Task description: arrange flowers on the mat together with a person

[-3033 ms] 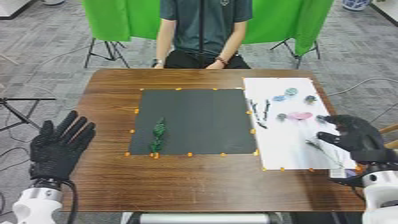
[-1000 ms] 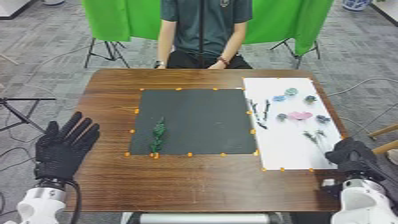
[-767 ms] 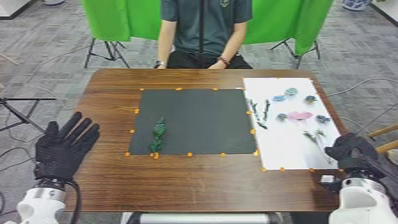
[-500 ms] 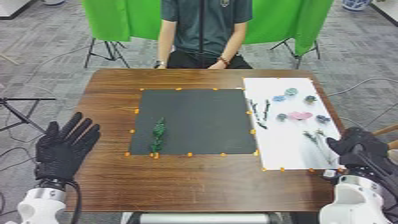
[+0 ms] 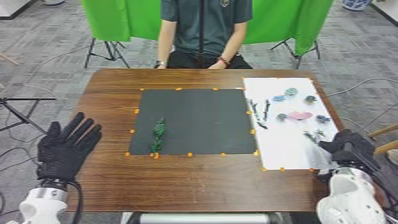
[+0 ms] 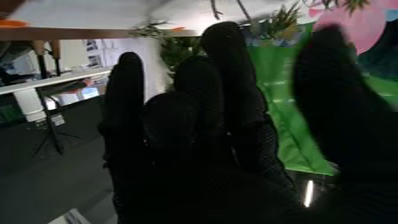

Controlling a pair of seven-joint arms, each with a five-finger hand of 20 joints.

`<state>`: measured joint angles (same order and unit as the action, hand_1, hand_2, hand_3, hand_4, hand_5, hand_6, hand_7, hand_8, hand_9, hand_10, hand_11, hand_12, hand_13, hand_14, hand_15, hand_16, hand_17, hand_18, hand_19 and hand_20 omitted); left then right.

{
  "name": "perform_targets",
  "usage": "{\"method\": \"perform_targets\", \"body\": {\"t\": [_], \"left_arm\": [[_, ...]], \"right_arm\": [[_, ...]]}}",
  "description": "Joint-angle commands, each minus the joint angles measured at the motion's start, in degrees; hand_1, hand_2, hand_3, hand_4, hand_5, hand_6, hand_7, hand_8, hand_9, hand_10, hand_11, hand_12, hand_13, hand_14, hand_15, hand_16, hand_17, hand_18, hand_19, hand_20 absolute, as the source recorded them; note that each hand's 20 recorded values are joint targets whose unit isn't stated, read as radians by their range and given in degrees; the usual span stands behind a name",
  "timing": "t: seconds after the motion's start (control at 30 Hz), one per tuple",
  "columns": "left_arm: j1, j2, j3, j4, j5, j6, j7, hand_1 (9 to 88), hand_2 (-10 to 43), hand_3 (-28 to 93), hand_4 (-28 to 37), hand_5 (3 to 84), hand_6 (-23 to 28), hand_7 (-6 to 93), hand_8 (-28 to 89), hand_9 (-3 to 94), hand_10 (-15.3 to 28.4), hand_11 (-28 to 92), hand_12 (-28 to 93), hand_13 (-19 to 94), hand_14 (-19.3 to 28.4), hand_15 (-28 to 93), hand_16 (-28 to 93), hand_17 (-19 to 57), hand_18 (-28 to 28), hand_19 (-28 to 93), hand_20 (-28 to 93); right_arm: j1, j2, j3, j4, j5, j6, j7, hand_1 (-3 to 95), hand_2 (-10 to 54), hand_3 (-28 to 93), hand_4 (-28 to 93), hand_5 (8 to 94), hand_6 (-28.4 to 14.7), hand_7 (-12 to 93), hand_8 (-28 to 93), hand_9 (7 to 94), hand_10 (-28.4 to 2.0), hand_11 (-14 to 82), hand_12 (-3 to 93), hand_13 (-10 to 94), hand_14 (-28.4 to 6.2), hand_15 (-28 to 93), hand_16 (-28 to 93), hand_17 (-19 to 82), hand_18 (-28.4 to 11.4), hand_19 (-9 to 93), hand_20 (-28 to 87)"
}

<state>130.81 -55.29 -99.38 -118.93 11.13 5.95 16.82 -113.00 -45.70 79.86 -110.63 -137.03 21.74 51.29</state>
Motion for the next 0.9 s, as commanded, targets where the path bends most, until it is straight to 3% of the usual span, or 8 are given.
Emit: {"method": "perform_targets", "body": {"t": [0.03, 0.2, 0.37, 0.9], "left_arm": [[0.0, -0.12, 0.35, 0.53, -0.28, 0.38, -0.9, 25.2, 10.7, 69, -28.3, 40.9, 6.8, 6.9, -9, 36.7, 13.2, 13, 5, 26, 15.9, 25, -7, -4.7, 12.0, 29, 7], [0.2, -0.13, 0.41, 0.5, -0.34, 0.21, -0.89, 25.2, 10.7, 69, -28.3, 41.0, 6.8, 6.9, -9, 36.7, 13.1, 13, 5, 26, 15.8, 25, -7, -4.7, 12.0, 29, 7], [0.0, -0.1, 0.7, 0.6, -0.39, 0.18, -1.02, 25.2, 10.7, 69, -28.3, 40.9, 6.7, 7.0, -9, 36.7, 13.1, 13, 5, 26, 15.8, 25, -7, -4.7, 12.0, 29, 7], [0.3, 0.06, 0.32, 0.52, -0.33, 0.2, -0.96, 25.1, 10.7, 69, -28.3, 40.9, 6.8, 6.9, -9, 36.8, 13.2, 13, 5, 26, 15.9, 25, -7, -4.8, 12.0, 29, 7]], "right_arm": [[-0.9, -0.6, -1.5, 1.6, 1.2, 0.2, 0.9, 52.3, -9.5, 71, -26, 68.1, -3.2, 48, 12, 63.9, -16.1, 55.5, 50.4, 57, -16.6, 86, 36, 28, -22.6, 77, 29], [-0.1, -0.5, -2.2, 1.7, 1.8, -0.4, 0.6, 55.3, -9.5, 73, -25, 68.6, -2.6, 50, 13, 66.2, -15.2, 51.1, 54.9, 58, -16.2, 86, 36, 28, -22.5, 77, 30], [0.1, 0.4, -2.4, 0.8, 2.9, 3.8, 0.2, 55.7, -9.5, 75, -24, 68.8, -3.0, 51, 13, 66.9, -15.1, 49.9, 55.5, 59, -15.7, 85, 36, 28, -22.3, 77, 30], [1.5, 1.7, -2.2, -9.8, 7.2, 10.9, -1.7, 53.8, -9.5, 78, -22, 69.1, -4.0, 52, 15, 67.5, -15.4, 48.7, 55.0, 60, -15.9, 85, 35, 29, -22.7, 77, 30]]}}
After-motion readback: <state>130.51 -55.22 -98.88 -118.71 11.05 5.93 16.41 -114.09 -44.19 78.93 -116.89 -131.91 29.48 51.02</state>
